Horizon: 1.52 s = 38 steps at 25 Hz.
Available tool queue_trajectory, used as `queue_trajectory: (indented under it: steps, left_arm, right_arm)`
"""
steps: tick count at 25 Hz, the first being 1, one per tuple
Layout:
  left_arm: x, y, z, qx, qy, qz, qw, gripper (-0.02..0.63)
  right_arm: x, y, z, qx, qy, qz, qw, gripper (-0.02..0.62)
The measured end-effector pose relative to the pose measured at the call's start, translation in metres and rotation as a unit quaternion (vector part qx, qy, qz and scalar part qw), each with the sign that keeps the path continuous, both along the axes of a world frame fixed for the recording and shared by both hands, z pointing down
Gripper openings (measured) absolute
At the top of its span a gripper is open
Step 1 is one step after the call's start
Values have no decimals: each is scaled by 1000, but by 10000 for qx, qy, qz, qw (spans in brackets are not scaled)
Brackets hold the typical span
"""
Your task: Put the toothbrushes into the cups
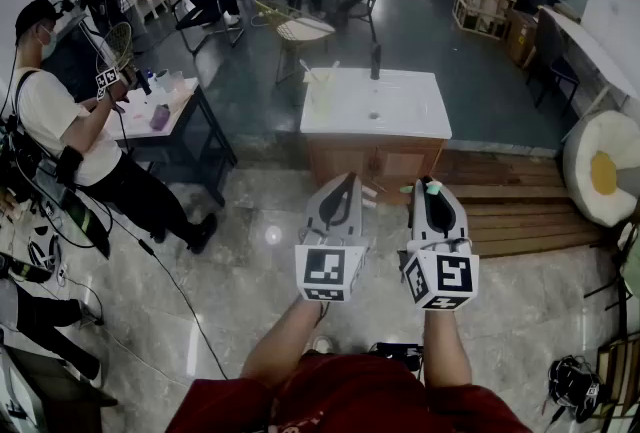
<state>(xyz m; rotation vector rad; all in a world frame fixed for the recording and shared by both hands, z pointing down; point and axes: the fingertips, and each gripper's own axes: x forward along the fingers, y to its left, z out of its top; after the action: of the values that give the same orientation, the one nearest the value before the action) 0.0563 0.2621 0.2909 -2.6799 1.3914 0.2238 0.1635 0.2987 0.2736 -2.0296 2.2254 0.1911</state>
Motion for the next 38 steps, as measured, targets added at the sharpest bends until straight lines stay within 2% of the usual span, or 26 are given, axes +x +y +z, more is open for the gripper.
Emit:
queue_trajectory:
  steps: [8,13,28,38]
  left_arm:
    - [-26,-6,1,-31,19,-54,10000,28]
    - [-45,-13,9,-119,25,-130,9998,28]
    - [-112,-42,20,-168,33,-32,9998,28]
    - [-114,-71,26,-309,-27,-37,9995,28]
  right_arm:
    - [-27,-6,0,-49,25,-56,10000,47]
    - [-43,-13,5,-112,-130,-112,9998,48]
    - [-106,-48,20,-172,-51,13,9998,48]
    - [-113,-79,30,-309,-17,-39,9995,48]
